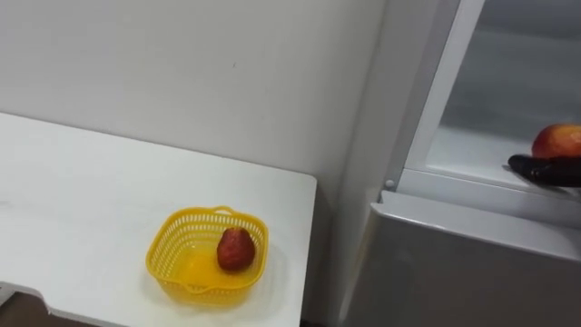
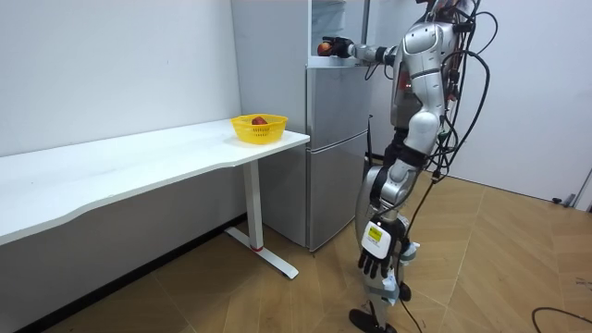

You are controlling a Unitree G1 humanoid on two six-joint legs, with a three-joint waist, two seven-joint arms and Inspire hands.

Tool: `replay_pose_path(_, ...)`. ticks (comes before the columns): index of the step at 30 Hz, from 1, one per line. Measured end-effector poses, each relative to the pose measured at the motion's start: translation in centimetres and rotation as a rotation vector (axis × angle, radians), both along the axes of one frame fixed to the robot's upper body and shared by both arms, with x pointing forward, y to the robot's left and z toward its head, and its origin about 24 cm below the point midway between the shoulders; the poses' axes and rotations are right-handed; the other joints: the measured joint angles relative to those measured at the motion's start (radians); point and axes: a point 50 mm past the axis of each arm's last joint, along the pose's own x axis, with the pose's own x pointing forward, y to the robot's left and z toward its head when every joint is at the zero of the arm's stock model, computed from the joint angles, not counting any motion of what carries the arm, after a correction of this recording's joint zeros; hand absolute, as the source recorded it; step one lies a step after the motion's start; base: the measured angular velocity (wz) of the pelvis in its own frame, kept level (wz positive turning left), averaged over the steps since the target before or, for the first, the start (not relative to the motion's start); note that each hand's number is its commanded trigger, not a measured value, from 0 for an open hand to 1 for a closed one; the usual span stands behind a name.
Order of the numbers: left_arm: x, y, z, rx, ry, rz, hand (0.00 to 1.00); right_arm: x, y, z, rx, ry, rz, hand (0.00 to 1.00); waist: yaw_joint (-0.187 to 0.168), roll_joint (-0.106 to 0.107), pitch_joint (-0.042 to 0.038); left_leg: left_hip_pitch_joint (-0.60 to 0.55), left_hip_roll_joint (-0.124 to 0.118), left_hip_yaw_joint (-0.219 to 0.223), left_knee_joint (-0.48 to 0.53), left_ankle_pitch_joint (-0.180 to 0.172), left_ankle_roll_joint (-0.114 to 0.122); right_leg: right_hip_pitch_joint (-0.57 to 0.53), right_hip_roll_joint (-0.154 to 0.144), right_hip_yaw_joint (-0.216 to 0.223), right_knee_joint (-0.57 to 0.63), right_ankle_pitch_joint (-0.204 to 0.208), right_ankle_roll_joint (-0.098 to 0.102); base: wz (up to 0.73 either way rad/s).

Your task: Retrieve from the upper fridge

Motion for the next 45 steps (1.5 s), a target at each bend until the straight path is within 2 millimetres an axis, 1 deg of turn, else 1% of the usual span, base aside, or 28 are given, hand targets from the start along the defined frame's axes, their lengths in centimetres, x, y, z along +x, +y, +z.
replay_pose_path(3,0.0,-0.1,0.0,-0.002,0.002,-0.004,0.0,0.0,0.1,-0.1,-0.011,0.007,0.001,1.0,0.0,-0.001,0.0023,-0.001,0.0,-0.002,0.0,0.0,0.0,0.0,0.0,0.0,-0.001,0.0,-0.001,0.0)
replay_pose_path(5,0.0,-0.1,0.0,-0.004,0.002,-0.014,0.0,0.1,0.2,-0.1,-0.034,0.015,0.008,1.0,0.0,-0.006,0.0043,-0.002,0.0,-0.003,0.0,0.0,0.0,-0.001,0.001,0.0,-0.001,0.0,-0.001,0.0)
replay_pose_path(9,0.1,-0.1,0.0,-0.008,-0.005,-0.02,0.0,0.0,0.1,-0.2,-0.038,0.017,0.003,1.0,0.001,-0.01,0.0055,-0.002,0.0,-0.003,0.0,0.0,0.0,-0.001,0.001,0.0,-0.002,0.0,-0.001,0.0)
replay_pose_path(10,0.2,-0.2,0.0,-0.01,-0.008,-0.022,0.0,0.1,-0.1,-0.1,-0.035,0.013,-0.009,1.0,0.004,-0.009,0.0063,-0.003,0.0,-0.003,0.0,0.0,0.0,-0.001,0.001,0.0,-0.002,0.0,-0.001,0.0)
replay_pose_path(12,0.3,-0.2,-0.1,-0.009,-0.013,-0.023,0.0,0.3,-0.3,0.4,-0.024,0.004,-0.031,1.0,0.017,-0.004,0.0106,-0.001,0.0,-0.003,-0.001,0.0,0.0,-0.001,0.001,0.0,-0.002,0.0,-0.001,0.0)
replay_pose_path(14,0.3,-0.2,-0.1,-0.007,-0.013,-0.023,0.0,0.4,-0.4,0.6,-0.024,-0.004,-0.035,1.0,0.021,-0.002,0.0119,0.001,0.0,-0.004,-0.001,0.001,-0.001,-0.001,0.001,-0.001,-0.002,-0.001,-0.001,0.0)
replay_pose_path(24,0.9,-0.1,-0.1,-0.002,-0.029,-0.026,0.0,0.5,-0.4,0.7,-0.023,-0.002,-0.029,1.0,0.025,-0.002,0.0118,0.001,0.0,-0.004,-0.005,0.001,-0.001,-0.001,0.001,0.0,-0.004,-0.001,-0.001,0.0)
replay_pose_path(28,1.1,-0.1,-0.1,-0.005,-0.034,-0.028,0.0,0.5,-0.3,0.7,-0.022,-0.004,-0.026,1.0,0.023,-0.004,0.0098,0.001,0.0,-0.004,-0.005,0.001,-0.001,-0.001,0.001,0.0,-0.006,-0.001,-0.001,0.0)
replay_pose_path(31,1.2,-0.1,-0.1,-0.006,-0.036,-0.026,0.0,0.5,-0.3,0.8,-0.005,-0.014,-0.025,1.0,0.022,-0.002,0.0095,0.001,0.0,-0.003,0.0,0.001,-0.001,0.0,0.001,-0.001,-0.006,-0.001,-0.001,0.0)
replay_pose_path(32,1.2,-0.1,-0.1,-0.005,-0.038,-0.026,0.0,0.5,-0.1,1.0,0.013,-0.03,-0.017,1.0,0.019,-0.006,0.0056,0.001,0.0,-0.003,-0.001,0.001,-0.001,0.0,0.001,-0.001,-0.006,-0.001,-0.001,0.0)
replay_pose_path(34,1.3,-0.1,-0.1,0.005,-0.044,-0.027,0.0,0.7,0.5,1.5,0.021,-0.057,0.008,1.0,0.013,0.003,0.0062,0.001,0.0,-0.003,-0.001,0.001,-0.001,0.0,0.001,-0.003,-0.005,-0.001,-0.001,0.0)
replay_pose_path(36,1.7,-0.1,-0.1,0.023,-0.061,-0.028,0.0,0.8,2.0,2.2,-0.003,-0.103,0.059,1.0,0.013,0.017,0.0021,0.001,0.001,-0.003,-0.005,0.001,-0.001,-0.002,0.001,-0.003,-0.004,-0.001,-0.001,0.0)
replay_pose_path(39,2.6,0.0,-0.1,0.029,-0.085,-0.032,0.0,0.6,3.7,2.5,-0.028,-0.146,0.118,1.0,0.015,0.026,0.0014,0.004,0.001,-0.005,-0.001,0.001,-0.001,0.0,0.001,-0.008,-0.003,-0.002,-0.001,0.04)
replay_pose_path(41,2.7,-0.2,-0.2,0.029,-0.1,-0.038,0.0,0.5,5.9,2.6,-0.063,-0.184,0.186,1.0,0.015,0.031,0.0008,0.012,0.001,-0.003,0.0,0.001,-0.001,0.003,0.001,-0.005,-0.002,-0.002,-0.001,0.0)
replay_pose_path(42,2.7,-0.3,-0.2,0.03,-0.101,-0.038,0.0,0.4,6.5,2.6,-0.075,-0.196,0.201,1.0,0.012,0.032,0.001,0.012,0.001,-0.003,-0.001,0.001,-0.001,0.003,0.0,-0.006,-0.002,-0.002,-0.001,0.0)
replay_pose_path(44,2.6,-0.4,-0.2,0.034,-0.102,-0.034,0.0,-0.7,8.0,2.9,-0.107,-0.255,0.244,1.0,0.008,0.035,0.0028,0.016,0.001,-0.003,-0.001,0.001,-0.001,0.01,0.0,-0.008,-0.003,-0.002,-0.001,0.07)
replay_pose_path(45,2.3,-0.6,-0.3,0.036,-0.099,-0.026,0.0,-1.3,8.4,2.9,-0.114,-0.283,0.229,1.0,0.001,0.037,0.004,0.022,0.001,-0.004,-0.001,0.001,-0.001,0.02,-0.002,-0.013,-0.005,-0.002,-0.001,0.09)
